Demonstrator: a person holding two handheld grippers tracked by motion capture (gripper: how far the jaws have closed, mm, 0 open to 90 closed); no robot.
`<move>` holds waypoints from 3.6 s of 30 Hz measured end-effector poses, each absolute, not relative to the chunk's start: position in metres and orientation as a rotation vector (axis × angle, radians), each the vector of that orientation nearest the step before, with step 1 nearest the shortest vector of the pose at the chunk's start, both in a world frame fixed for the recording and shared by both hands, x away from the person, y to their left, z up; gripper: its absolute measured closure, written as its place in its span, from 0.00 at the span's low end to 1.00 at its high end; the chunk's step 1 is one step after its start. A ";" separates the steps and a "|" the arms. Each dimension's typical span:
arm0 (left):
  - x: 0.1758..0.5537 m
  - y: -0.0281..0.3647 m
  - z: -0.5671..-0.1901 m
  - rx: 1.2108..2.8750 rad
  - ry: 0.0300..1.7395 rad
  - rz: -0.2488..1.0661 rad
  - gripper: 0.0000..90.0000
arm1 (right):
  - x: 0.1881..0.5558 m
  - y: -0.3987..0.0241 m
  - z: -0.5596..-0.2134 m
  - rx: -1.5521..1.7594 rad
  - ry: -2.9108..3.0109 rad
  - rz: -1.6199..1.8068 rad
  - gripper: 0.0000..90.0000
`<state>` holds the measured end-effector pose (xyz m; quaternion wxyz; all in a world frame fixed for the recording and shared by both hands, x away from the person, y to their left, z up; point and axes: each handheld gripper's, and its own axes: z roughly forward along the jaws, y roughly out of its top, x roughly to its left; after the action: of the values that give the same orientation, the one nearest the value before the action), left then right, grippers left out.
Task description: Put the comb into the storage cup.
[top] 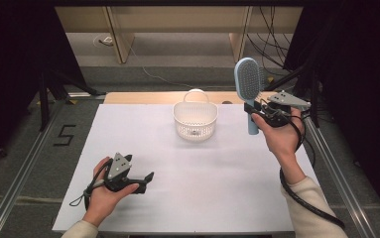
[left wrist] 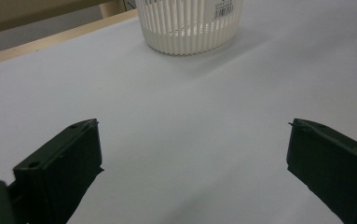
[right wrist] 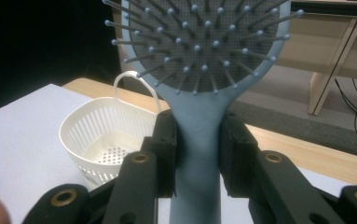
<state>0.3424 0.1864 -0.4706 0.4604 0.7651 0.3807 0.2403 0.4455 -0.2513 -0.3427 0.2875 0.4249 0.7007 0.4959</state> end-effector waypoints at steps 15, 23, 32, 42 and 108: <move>0.342 0.187 -0.470 1.878 0.942 0.593 0.03 | 0.448 -0.247 -0.343 1.131 1.869 1.357 0.79; 0.342 0.187 -0.470 1.877 0.943 0.593 0.03 | 0.449 -0.245 -0.342 1.129 1.870 1.360 0.79; 0.342 0.187 -0.470 1.876 0.943 0.592 0.03 | 0.449 -0.244 -0.341 1.128 1.870 1.367 0.79; 0.342 0.187 -0.470 1.876 0.943 0.593 0.03 | 0.451 -0.242 -0.341 1.127 1.877 1.368 0.79; 0.342 0.187 -0.470 1.873 0.942 0.592 0.03 | 0.455 -0.225 -0.341 1.097 1.885 1.392 0.79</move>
<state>0.3423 0.1870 -0.4699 0.4632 0.7619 0.3833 0.2409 0.4548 -0.2247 -0.3407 0.2735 0.4077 0.7009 0.5174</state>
